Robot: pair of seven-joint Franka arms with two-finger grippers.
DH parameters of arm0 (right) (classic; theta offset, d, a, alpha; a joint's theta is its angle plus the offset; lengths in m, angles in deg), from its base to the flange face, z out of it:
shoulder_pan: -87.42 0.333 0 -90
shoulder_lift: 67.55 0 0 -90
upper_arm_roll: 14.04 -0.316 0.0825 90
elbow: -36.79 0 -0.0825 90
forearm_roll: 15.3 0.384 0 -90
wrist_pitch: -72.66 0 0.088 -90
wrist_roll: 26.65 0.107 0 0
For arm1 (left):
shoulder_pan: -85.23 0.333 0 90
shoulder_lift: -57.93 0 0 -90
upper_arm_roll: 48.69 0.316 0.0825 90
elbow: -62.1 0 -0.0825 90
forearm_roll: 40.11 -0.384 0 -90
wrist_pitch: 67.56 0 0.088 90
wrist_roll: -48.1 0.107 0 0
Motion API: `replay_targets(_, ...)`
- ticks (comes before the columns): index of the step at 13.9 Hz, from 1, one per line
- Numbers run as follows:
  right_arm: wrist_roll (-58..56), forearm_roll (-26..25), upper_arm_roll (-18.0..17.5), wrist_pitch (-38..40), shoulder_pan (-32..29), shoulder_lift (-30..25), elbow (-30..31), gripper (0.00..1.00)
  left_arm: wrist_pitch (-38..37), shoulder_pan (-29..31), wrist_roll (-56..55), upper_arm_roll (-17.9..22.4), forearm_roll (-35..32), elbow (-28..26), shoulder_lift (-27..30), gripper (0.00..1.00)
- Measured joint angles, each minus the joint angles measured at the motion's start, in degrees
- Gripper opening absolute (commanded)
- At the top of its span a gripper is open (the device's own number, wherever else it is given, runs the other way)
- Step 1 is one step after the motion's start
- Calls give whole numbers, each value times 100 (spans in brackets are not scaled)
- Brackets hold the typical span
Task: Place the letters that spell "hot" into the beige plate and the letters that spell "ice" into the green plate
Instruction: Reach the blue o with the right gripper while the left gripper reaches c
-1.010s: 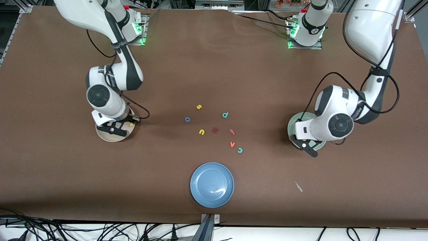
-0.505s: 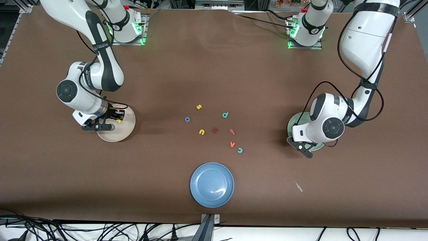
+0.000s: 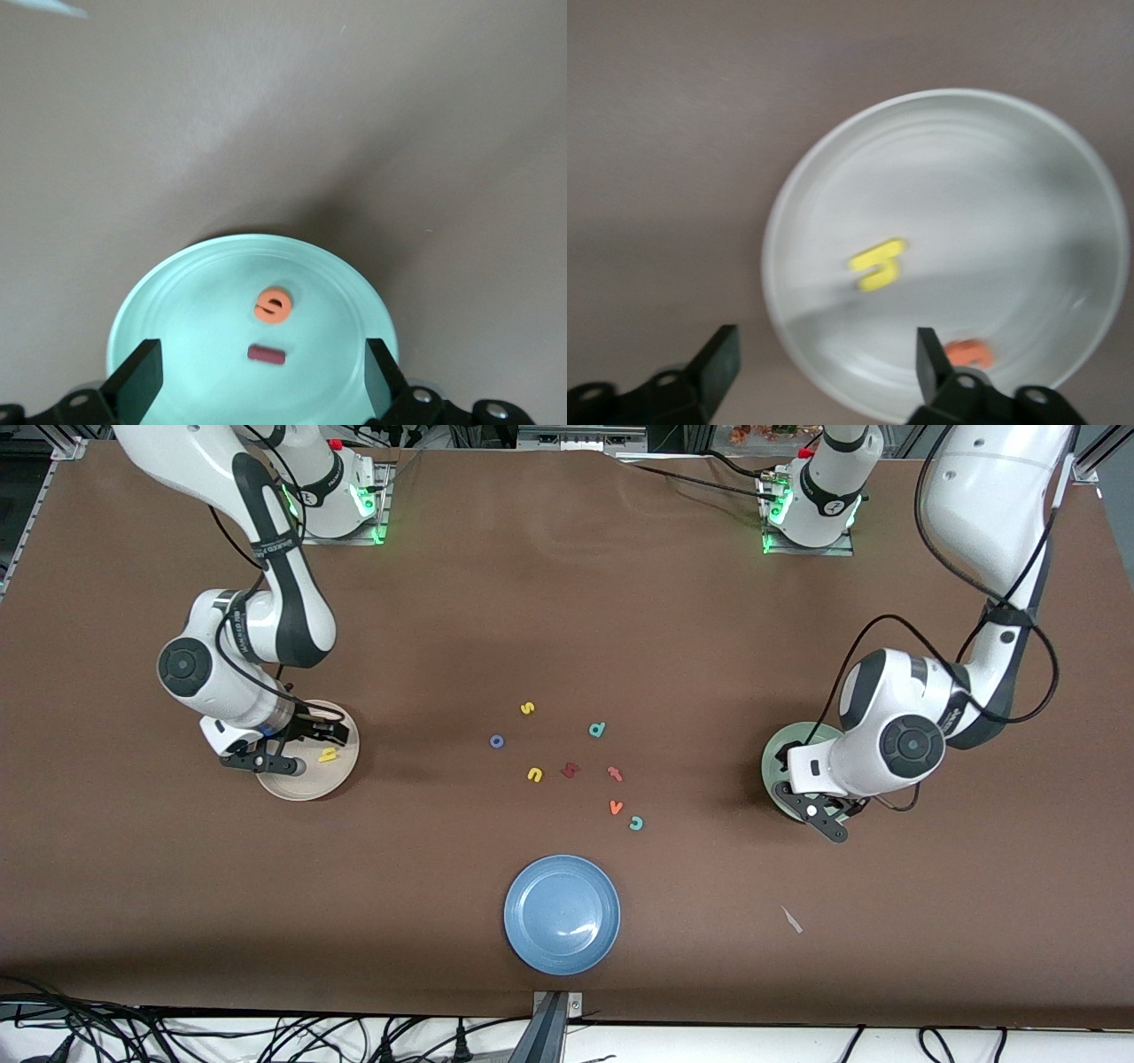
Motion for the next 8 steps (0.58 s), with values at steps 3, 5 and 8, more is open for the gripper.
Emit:
replay_targets(3,1283,0,-349,36,338,4,-217,100,-122,-324,-318,-78,0,253,117,100)
replay_targets(5,1481,0,-588,33,505,79,-304,100,-122,-697,-1106,-90,0,455,2,100)
replay_targets(8,1519,0,-929,-109,653,319,-496,100,-117,-1187,-2390,-96,1,866,-335,100)
